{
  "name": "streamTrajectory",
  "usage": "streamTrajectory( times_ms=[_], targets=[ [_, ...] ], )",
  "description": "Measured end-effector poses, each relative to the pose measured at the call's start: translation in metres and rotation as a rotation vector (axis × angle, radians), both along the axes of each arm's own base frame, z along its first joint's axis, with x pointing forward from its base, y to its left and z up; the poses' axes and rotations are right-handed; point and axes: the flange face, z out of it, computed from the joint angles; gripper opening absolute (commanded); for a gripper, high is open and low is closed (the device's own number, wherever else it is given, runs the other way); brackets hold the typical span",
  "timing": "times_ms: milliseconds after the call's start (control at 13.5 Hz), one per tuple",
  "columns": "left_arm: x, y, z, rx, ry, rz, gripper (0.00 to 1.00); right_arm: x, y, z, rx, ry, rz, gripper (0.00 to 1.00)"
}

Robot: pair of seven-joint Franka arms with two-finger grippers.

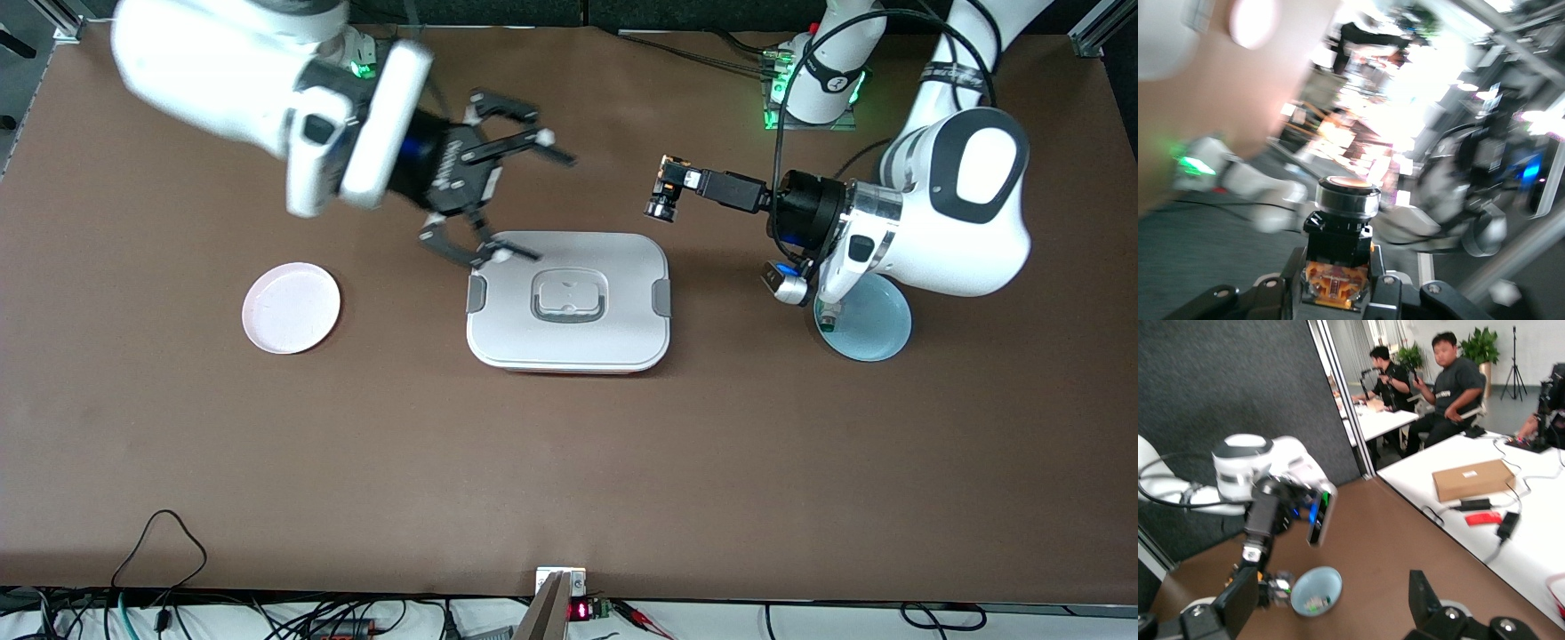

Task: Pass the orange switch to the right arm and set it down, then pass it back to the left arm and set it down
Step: 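Open the right gripper and withdraw it while the left gripper holds the switch, then carry the switch to the blue plate while the right gripper retreats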

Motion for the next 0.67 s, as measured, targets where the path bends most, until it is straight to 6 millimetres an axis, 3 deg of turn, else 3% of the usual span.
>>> streamTrajectory(
  times_ms=[222,444,666],
  targets=[
    [-0.003,0.008,0.01,0.213,-0.211,-0.153,0.05,0.022,-0.066,-0.02,-0.067,0.072,-0.007,1.0],
    [-0.009,0.017,-0.007,0.35,-0.406,-0.333,0.05,0.045,-0.156,-0.048,-0.122,0.148,-0.005,1.0],
    [-0.01,0.028,-0.026,0.434,-0.58,-0.512,0.06,0.052,-0.229,-0.065,-0.234,0.184,0.002,1.0]
  ],
)
